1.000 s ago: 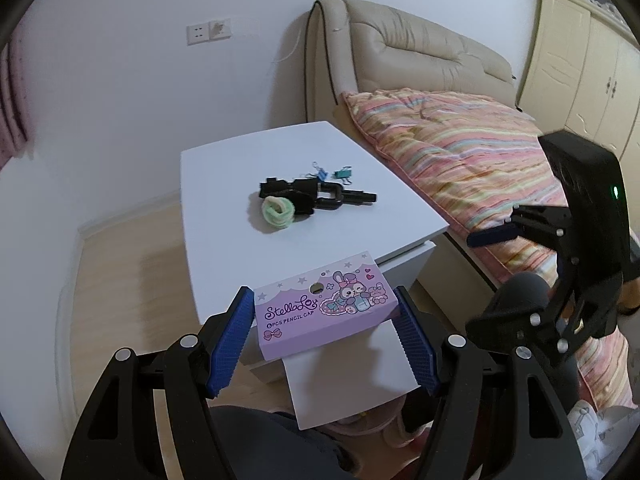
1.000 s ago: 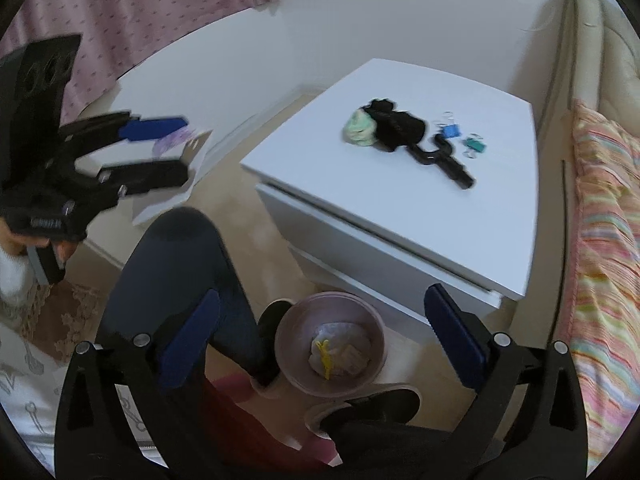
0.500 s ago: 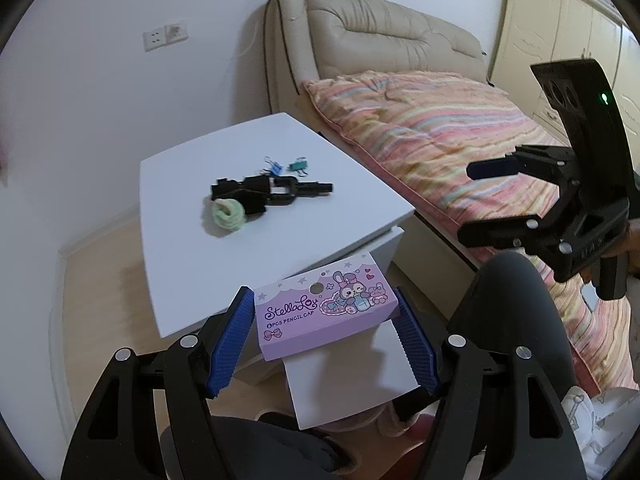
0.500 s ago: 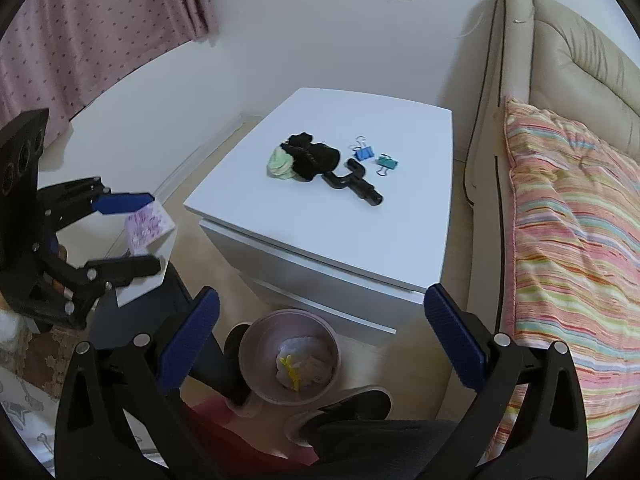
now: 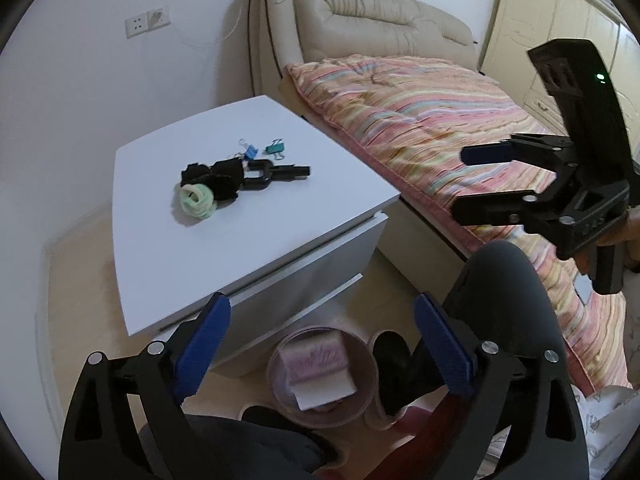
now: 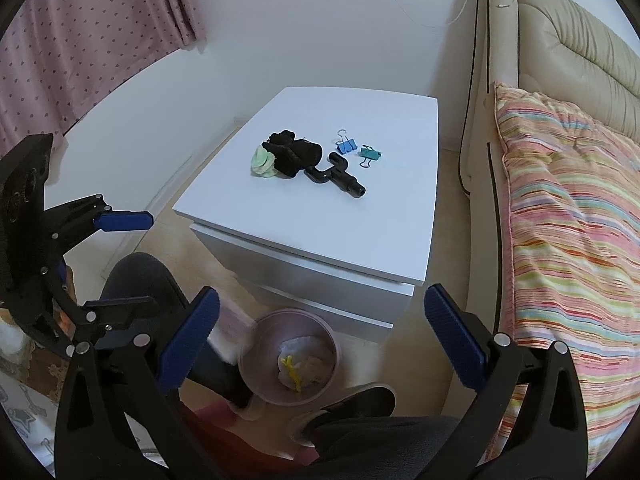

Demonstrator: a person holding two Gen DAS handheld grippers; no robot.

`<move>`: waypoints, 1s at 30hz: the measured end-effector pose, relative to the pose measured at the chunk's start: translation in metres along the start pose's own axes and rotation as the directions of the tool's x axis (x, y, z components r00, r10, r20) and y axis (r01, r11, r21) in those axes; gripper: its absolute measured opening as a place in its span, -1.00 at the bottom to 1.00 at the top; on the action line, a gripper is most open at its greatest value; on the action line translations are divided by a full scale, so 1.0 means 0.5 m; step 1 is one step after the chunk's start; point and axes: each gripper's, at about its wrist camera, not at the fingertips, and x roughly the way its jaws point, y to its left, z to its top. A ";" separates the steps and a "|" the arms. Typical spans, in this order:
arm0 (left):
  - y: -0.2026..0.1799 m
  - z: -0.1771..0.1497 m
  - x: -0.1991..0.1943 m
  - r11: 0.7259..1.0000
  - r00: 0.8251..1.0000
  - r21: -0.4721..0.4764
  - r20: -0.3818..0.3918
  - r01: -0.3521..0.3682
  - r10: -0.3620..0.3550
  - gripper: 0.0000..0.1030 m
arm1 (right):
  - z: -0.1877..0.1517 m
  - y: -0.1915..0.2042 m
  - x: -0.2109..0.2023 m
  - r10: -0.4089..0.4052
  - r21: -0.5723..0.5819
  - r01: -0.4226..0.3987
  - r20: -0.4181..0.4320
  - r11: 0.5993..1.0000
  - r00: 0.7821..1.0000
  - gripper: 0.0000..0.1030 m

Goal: Collect trash
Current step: 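Lower the pink box into the wastebasket and open the left gripper, then move the right gripper back over the table toward the black Y-shaped part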

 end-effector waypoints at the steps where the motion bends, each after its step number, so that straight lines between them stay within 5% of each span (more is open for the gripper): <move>1: 0.004 0.000 0.001 1.000 1.000 -0.007 0.001 -0.007 0.007 0.79 | 0.000 0.000 0.001 0.000 0.001 0.000 -0.001 1.000 1.000 0.94; 17: 0.037 -0.006 -0.012 0.994 0.993 -0.035 0.048 -0.102 0.104 0.86 | -0.002 0.023 0.021 0.020 -0.026 -0.021 -0.024 0.999 1.000 0.94; 30: 0.072 0.011 -0.018 0.993 0.992 -0.083 0.080 -0.089 0.095 0.86 | 0.071 0.025 0.045 0.040 -0.171 -0.042 -0.012 0.984 0.999 0.94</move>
